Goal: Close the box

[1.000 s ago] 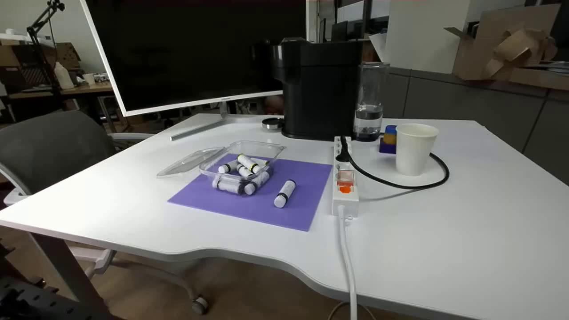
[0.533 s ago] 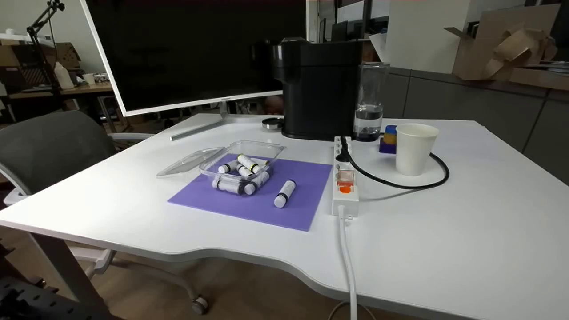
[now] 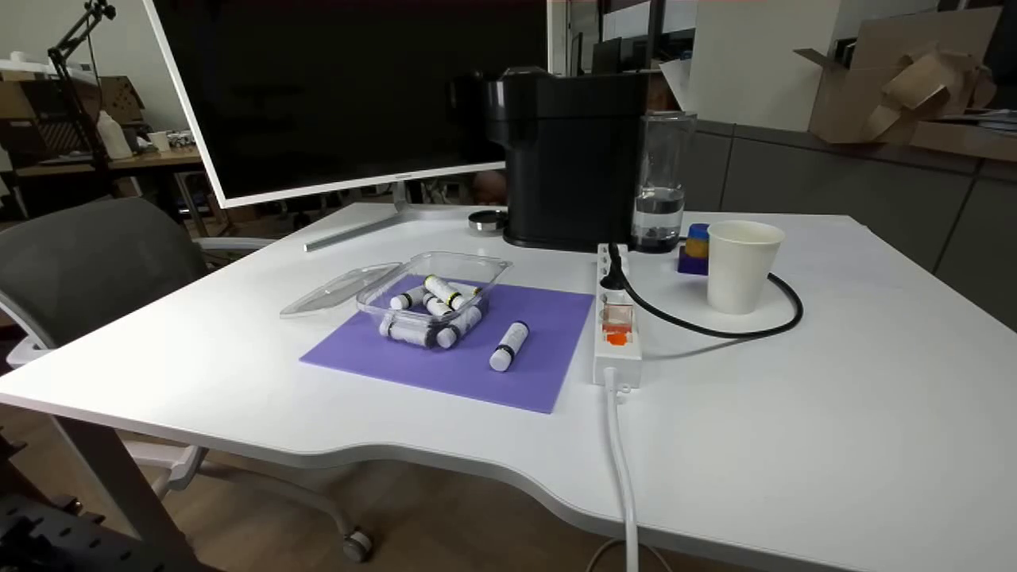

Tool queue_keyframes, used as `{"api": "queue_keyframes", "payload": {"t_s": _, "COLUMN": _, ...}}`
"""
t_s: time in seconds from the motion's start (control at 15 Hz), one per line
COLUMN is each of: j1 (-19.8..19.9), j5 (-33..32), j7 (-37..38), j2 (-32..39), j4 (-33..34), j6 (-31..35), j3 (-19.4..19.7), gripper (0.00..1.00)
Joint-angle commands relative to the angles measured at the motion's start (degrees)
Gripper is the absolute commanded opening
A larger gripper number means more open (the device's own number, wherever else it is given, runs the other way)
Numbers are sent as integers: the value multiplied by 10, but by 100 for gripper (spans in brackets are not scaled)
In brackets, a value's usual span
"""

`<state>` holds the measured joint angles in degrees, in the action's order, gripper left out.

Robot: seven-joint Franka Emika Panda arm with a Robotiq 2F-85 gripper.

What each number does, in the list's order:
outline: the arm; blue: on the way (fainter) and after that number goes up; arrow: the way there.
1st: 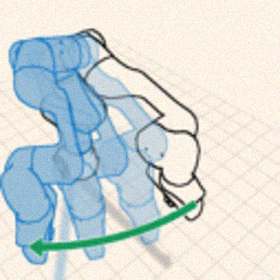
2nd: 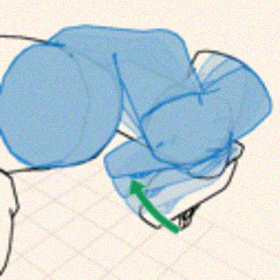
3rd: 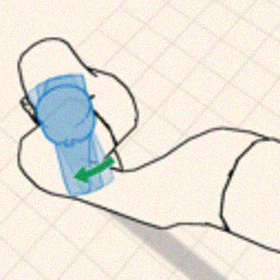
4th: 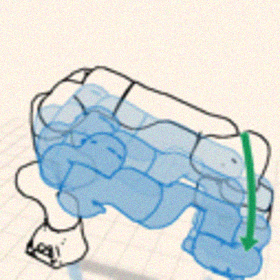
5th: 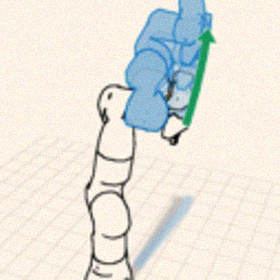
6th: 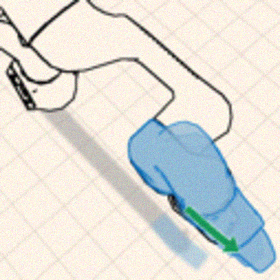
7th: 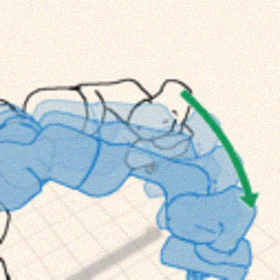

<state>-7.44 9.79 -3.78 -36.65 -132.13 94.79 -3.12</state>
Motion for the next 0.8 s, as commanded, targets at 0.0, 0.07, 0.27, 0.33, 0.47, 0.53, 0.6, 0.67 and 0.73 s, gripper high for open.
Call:
{"api": "queue_keyframes", "payload": {"t_s": 0.0, "j1": 18, "j5": -65, "j7": -16, "j2": 34, "j4": -7, "j6": 56, "j3": -17, "gripper": 100}}
{"api": "queue_keyframes", "payload": {"t_s": 0.07, "j1": 20, "j5": -88, "j7": -21, "j2": 45, "j4": -12, "j6": 80, "j3": -20, "gripper": 100}}
{"api": "queue_keyframes", "payload": {"t_s": 0.27, "j1": 31, "j5": -179, "j7": -21, "j2": 87, "j4": -41, "j6": 164, "j3": -31, "gripper": 100}}
{"api": "queue_keyframes", "payload": {"t_s": 0.33, "j1": 32, "j5": -204, "j7": -17, "j2": 105, "j4": -52, "j6": 187, "j3": -33, "gripper": 100}}
{"api": "queue_keyframes", "payload": {"t_s": 0.47, "j1": 33, "j5": -244, "j7": -15, "j2": 139, "j4": -68, "j6": 222, "j3": -37, "gripper": 100}}
{"api": "queue_keyframes", "payload": {"t_s": 0.53, "j1": 33, "j5": -264, "j7": -14, "j2": 155, "j4": -73, "j6": 232, "j3": -40, "gripper": 100}}
{"api": "queue_keyframes", "payload": {"t_s": 0.6, "j1": 30, "j5": -280, "j7": -16, "j2": 171, "j4": -80, "j6": 241, "j3": -43, "gripper": 100}}
{"api": "queue_keyframes", "payload": {"t_s": 0.67, "j1": 27, "j5": -289, "j7": -19, "j2": 183, "j4": -88, "j6": 246, "j3": -45, "gripper": 100}}
{"api": "queue_keyframes", "payload": {"t_s": 0.73, "j1": 23, "j5": -296, "j7": -23, "j2": 195, "j4": -94, "j6": 250, "j3": -46, "gripper": 100}}
